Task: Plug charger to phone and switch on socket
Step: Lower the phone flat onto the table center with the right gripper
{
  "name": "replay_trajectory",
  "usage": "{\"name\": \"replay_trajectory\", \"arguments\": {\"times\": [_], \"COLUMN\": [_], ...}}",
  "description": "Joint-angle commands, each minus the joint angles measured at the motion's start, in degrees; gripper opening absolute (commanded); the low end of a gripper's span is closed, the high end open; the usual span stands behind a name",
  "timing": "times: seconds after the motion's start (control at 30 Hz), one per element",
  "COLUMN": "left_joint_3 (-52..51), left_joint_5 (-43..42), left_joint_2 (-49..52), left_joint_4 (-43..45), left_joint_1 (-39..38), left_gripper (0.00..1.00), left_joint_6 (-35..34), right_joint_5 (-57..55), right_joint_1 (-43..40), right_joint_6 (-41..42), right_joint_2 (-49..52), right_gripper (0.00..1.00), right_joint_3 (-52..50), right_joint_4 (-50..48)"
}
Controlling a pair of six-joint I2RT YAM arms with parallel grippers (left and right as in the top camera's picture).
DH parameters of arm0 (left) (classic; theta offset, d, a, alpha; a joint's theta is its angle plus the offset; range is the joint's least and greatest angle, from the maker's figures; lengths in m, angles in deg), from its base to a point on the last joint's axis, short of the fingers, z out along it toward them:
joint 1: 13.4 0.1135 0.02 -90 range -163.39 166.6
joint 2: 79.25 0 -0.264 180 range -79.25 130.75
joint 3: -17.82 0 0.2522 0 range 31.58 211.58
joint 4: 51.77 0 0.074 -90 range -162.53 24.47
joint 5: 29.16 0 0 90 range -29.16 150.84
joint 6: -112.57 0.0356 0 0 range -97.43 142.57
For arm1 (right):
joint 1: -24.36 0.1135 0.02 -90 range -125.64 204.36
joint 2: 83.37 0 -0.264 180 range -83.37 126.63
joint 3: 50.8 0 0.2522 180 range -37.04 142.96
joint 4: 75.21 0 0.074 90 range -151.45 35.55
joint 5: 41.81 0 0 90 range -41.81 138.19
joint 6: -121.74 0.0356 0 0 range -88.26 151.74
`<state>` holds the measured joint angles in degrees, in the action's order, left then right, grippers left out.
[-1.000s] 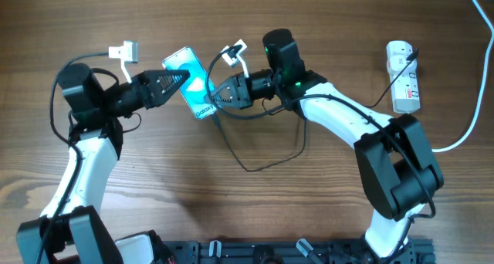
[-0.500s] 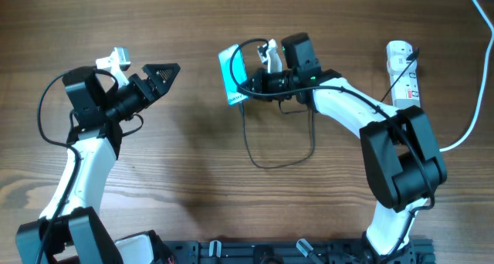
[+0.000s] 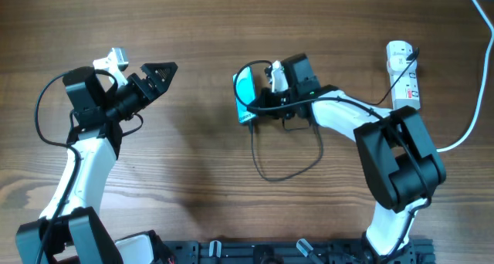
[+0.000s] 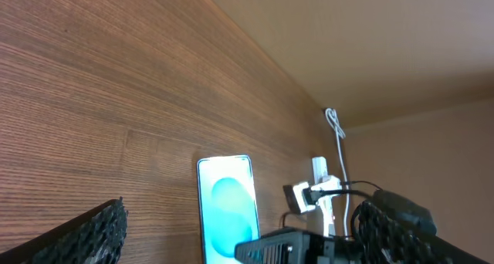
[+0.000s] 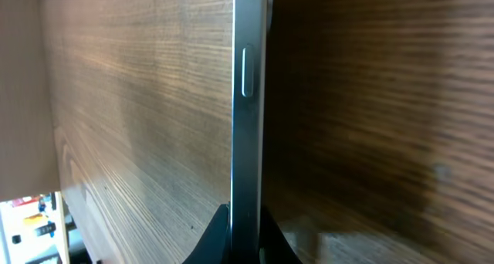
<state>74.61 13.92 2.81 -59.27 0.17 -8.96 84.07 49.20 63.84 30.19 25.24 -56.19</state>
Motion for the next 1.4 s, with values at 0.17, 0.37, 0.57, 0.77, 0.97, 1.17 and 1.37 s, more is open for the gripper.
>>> {"name": "replay_trajectory", "arguments": {"times": [0.17,0.37,0.57,0.77,0.97,1.17,1.37], "left_joint_3": [1.0,1.0,1.0,1.0,1.0,1.0,1.0], "left_joint_5": [0.5,0.5,0.5,0.5,0.5,0.5,0.5], "left_joint_2": [-1.4,-1.4,-1.4,-1.4,-1.4,-1.4,-1.4], "left_joint_4": [-0.6,-0.6,-0.6,-0.6,-0.8,-0.8,-0.8], "left_joint_1": [0.2,0.2,0.2,0.2,0.2,0.2,0.2], "left_gripper": [1.0,1.0,1.0,1.0,1.0,1.0,1.0], "left_joint_6": [1.3,1.3,1.3,1.3,1.3,1.3,1.3], "right_joint_5": [-2.3,-5.2,-6.4,-7.3,-8.1,-11.1,-11.6], "right_joint_1": [2.5,4.6,5.0,5.0,5.0,5.0,5.0], "right_joint_6": [1.4,1.5,1.2,0.9,0.9,0.9,0.9], "right_joint_2": [0.6,0.6,0.6,0.6,0.6,0.6,0.6], "right_gripper": [0.04,0.12,0.22,0.34,0.45,0.53,0.56], "right_joint_3": [-0.2,-0.2,-0.2,-0.2,-0.2,-0.2,-0.2], "right_joint_4": [-1.4,-1.4,-1.4,-1.3,-1.3,-0.1,0.0]}}
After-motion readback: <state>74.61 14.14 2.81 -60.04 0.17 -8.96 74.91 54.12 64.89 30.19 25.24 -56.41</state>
